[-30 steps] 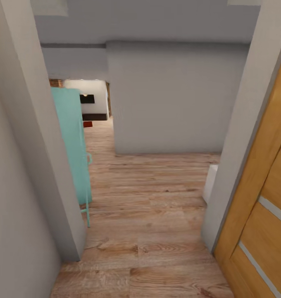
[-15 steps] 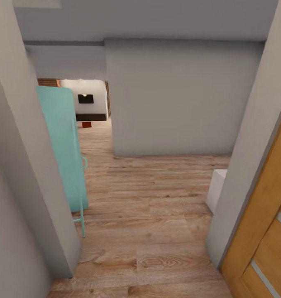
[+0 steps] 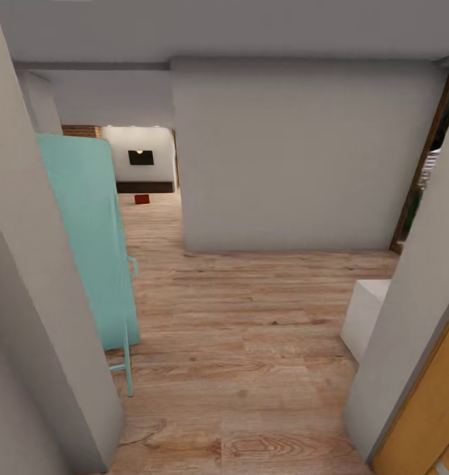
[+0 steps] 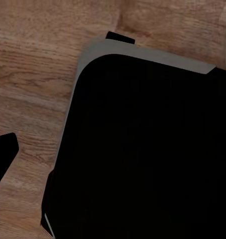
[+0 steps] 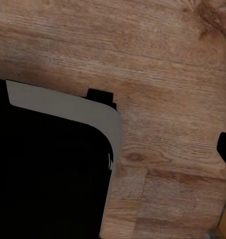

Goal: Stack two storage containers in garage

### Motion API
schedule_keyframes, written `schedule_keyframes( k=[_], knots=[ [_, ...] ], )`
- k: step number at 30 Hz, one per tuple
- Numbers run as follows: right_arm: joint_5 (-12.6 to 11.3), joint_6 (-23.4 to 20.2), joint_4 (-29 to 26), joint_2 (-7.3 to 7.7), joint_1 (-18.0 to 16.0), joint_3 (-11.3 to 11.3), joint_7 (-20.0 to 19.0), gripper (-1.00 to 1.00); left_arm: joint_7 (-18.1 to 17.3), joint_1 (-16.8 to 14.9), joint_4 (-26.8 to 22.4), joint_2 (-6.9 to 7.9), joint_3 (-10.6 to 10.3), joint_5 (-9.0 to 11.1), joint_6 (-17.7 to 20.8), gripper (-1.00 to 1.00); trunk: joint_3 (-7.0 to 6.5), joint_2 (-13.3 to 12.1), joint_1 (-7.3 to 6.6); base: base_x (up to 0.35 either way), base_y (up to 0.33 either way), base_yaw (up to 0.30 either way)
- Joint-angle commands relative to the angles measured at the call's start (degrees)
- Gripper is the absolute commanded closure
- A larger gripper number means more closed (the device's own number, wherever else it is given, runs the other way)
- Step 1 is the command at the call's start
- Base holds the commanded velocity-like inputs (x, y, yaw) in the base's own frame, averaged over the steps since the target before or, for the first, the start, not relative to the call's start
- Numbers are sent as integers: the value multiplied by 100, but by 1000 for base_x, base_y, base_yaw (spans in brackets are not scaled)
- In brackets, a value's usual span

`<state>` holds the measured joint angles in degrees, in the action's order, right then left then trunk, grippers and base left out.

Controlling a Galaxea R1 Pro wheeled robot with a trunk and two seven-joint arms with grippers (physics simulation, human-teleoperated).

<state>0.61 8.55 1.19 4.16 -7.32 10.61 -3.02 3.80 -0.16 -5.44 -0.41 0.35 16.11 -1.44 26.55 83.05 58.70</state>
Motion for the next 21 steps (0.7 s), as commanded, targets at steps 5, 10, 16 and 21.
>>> schedule_keyframes(
  k=[5,10,16,21],
  knots=[
    [1,34,13,12,-6,12,-8,-100,16,-2,-1,-2,0,24,-15,-100,6,2,3,323,0,11],
    [0,37,13,28,-6,11,-11,-100,16,-2,-1,-3,0,24,-15,-100,6,2,3,323,0,2],
    [0,33,13,32,-7,11,-9,-100,14,-2,-1,-3,0,24,-15,-100,6,2,3,324,0,0],
    [0,40,13,32,-6,11,-7,-100,15,-2,-1,-3,0,24,-15,-100,6,2,3,324,0,0]
  ],
)
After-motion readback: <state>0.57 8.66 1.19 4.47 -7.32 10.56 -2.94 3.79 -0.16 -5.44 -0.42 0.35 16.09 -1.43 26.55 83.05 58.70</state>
